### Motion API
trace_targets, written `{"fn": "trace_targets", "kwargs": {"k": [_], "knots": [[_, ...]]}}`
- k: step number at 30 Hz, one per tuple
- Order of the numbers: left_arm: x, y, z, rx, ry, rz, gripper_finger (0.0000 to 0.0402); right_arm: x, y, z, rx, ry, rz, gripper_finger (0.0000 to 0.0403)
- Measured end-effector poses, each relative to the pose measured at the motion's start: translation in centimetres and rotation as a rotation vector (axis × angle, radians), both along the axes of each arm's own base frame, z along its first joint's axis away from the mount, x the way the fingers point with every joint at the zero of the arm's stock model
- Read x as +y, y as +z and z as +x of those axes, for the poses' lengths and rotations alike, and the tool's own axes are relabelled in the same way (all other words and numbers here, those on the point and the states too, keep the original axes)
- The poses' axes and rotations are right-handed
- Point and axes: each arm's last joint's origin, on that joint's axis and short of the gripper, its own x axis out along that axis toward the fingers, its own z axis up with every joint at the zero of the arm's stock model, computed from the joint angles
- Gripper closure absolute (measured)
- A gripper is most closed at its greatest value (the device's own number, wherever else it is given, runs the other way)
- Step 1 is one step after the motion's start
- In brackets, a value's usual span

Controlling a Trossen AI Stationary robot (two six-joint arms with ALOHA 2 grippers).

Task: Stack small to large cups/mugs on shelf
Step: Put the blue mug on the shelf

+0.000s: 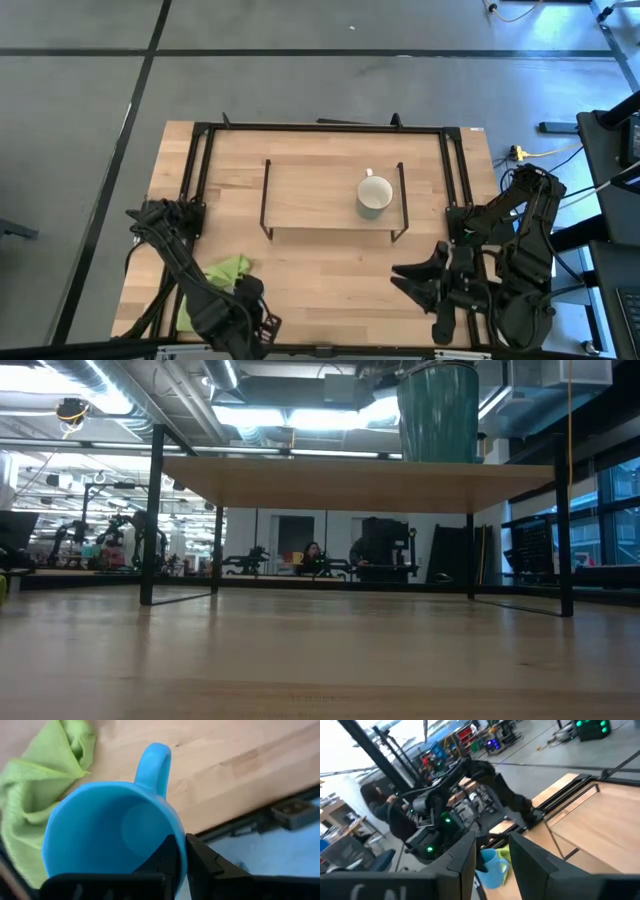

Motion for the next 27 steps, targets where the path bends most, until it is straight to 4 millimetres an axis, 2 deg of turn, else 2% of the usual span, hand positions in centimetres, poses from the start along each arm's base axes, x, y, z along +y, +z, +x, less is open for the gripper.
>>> {"fn": "trace_targets", "kwargs": {"k": [7,13,27], "knots": [[0.4,-3.3,0.6,0.010,0.169,0.005,0.0383,0.0,-0.1,0.0,0.006,0.007,-0.007,0.0283],[0.7,-5.1,1.6,0.029,0.206,-0.069,0.0383,0.0,-0.1,0.0,0.016,0.011,-0.038,0.0283],[3.7,-5.6,2.4,0.168,0.300,-0.005,0.0383,-0.4,-0.5,-0.3,0.072,0.049,-0.098,0.0283]]}}
